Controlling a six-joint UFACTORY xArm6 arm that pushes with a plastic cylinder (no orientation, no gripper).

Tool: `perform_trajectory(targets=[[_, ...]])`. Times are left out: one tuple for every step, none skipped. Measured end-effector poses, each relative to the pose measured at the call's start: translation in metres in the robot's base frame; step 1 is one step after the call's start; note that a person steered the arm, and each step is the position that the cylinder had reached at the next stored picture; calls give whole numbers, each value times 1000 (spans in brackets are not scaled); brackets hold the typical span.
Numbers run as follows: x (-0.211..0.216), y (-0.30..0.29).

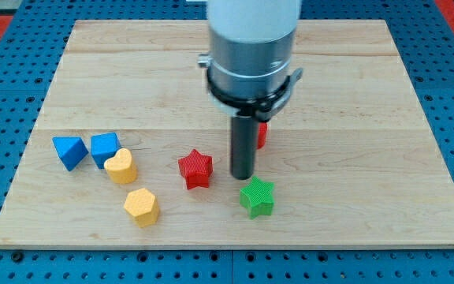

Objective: Move the red star close to green circle and red circle

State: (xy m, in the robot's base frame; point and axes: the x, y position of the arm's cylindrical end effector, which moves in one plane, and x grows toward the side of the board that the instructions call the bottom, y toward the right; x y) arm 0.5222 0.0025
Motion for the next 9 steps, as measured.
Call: perform_trajectory(targets=[[29, -20], [52, -22], [16, -37], [-23, -41], [8, -44], [14, -61], [-27, -101], [-46, -99], [-40, -73]])
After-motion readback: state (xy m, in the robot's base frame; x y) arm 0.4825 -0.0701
